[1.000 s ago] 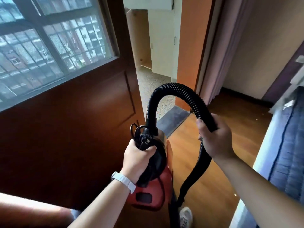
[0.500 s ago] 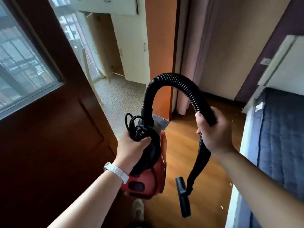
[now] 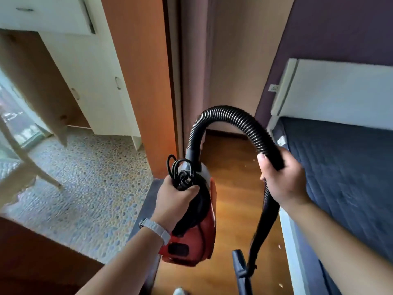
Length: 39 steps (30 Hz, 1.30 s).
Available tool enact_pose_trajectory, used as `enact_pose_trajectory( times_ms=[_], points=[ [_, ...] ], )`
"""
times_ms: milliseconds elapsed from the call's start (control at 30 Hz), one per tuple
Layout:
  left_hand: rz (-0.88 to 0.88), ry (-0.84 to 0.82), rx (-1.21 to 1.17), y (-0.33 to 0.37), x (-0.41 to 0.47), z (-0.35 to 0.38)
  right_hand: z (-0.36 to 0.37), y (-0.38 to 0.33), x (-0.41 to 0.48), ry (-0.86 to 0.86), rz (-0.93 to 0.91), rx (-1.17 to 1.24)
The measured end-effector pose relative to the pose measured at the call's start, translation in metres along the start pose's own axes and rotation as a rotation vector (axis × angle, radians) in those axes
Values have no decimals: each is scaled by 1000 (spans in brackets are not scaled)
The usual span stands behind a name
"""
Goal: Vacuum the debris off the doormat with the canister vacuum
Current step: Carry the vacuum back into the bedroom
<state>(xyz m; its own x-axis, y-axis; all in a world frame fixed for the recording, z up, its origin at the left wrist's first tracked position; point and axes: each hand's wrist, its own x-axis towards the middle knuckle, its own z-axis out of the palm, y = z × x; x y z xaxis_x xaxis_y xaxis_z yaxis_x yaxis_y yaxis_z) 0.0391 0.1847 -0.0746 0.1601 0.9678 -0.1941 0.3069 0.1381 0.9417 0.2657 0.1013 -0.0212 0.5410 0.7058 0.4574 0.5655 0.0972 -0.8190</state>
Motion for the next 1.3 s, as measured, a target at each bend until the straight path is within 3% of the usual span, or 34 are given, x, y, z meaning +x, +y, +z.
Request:
enact_pose_trajectory(
  times_ms=[333, 767, 1300],
  points=[
    [147, -157, 74, 53, 127, 20, 26, 28, 76, 214, 146, -82],
    [-38, -108, 136, 90, 270, 132, 55, 141, 234, 189, 234, 23],
    [64, -122, 129, 176, 476, 283, 34, 258, 451, 223, 230, -32]
  ],
)
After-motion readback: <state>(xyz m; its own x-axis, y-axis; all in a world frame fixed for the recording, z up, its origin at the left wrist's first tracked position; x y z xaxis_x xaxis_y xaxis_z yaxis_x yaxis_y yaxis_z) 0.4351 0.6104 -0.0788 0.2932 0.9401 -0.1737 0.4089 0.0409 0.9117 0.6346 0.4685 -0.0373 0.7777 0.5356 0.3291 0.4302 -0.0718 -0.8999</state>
